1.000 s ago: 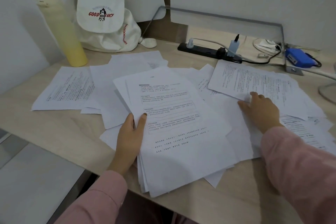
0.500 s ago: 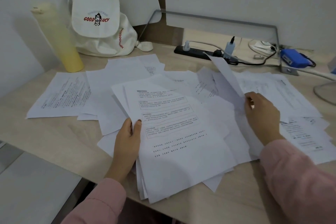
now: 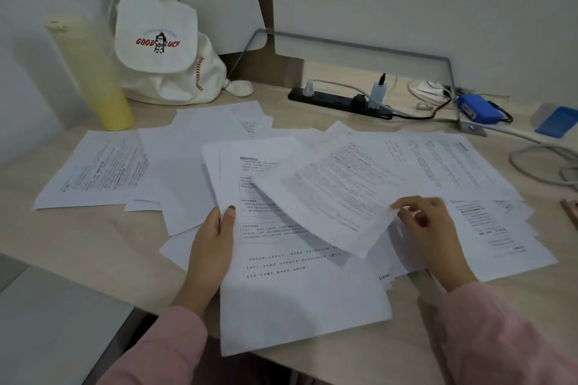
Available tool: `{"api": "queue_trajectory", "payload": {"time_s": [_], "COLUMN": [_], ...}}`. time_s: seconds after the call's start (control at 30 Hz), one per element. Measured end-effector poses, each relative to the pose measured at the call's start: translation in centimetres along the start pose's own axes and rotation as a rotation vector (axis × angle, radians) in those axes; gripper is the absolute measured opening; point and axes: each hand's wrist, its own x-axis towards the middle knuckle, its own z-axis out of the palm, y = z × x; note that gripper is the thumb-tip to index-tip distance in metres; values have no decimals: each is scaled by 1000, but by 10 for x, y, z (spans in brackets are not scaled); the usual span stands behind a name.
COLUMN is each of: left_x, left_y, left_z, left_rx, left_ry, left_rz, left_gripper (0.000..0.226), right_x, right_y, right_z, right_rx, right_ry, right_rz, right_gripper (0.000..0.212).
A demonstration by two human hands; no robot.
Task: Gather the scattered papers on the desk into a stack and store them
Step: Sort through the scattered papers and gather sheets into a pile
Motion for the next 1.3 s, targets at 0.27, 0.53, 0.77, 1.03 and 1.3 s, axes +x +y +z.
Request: {"api": "queue_trajectory", "payload": {"time_s": [0.27,0.53,0.77,1.03,1.3], "left_x": [0,-2,-1,1,-2], "left_y": [2,4,3,0,2], "left_z": [0,-1,-1,-1,-1], "left_rx": [-9,-72,-42,25,-34], "left_ry": [-17,-46,-43,-33,-53], "left_rz": [10,-2,30,52,46], "left_gripper": [35,38,34,11,22], "right_x": [12,26,12,47,52], "right_y": [-3,-28,-36,13,30], "right_z": [6,11,43,-13,-33], "right_rx": [359,144,89,-205,-453], "right_ry": [-135,-353,-453,-3,-40], "right_rz": [391,225,96,313,518], "right_gripper": [18,26,37,45,81]}}
